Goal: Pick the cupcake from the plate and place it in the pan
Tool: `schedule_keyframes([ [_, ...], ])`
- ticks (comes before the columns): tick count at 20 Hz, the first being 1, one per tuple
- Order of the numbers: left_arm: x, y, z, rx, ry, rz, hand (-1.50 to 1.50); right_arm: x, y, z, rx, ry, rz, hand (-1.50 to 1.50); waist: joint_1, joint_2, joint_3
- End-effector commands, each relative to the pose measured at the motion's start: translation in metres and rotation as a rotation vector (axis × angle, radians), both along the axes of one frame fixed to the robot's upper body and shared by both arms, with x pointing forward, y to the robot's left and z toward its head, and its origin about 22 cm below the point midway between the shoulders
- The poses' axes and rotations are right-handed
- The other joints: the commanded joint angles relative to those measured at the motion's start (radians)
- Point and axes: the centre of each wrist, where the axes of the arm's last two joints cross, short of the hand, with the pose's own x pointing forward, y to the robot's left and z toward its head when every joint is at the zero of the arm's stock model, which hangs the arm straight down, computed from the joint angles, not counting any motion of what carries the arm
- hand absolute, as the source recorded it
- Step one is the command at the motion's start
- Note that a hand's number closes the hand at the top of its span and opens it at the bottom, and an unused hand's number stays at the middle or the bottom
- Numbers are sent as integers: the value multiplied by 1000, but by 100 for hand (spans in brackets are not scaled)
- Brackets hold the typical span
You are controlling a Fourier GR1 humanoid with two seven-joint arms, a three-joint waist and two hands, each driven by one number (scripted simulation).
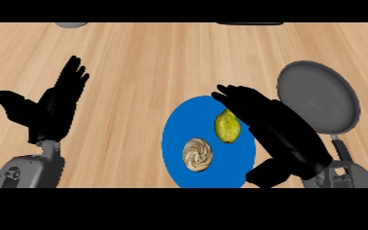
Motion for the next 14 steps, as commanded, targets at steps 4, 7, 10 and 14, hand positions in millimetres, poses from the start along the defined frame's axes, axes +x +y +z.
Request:
schedule_keyframes([
  [4,1,1,-6,-27,-2,-9,0,6,34,-21,-344,245,57,-150,-1,0,0],
  [7,-7,6,-11,-10,-2,5,0,-14,46,-5,-389,250,96,-150,-14,-3,1],
  [10,5,10,0,-9,-20,15,0,-23,74,-18,-386,230,95,-150,-15,-1,2],
  [14,1,15,-10,-2,3,9,0,-34,78,-8,-507,158,69,-150,-18,-2,1],
])
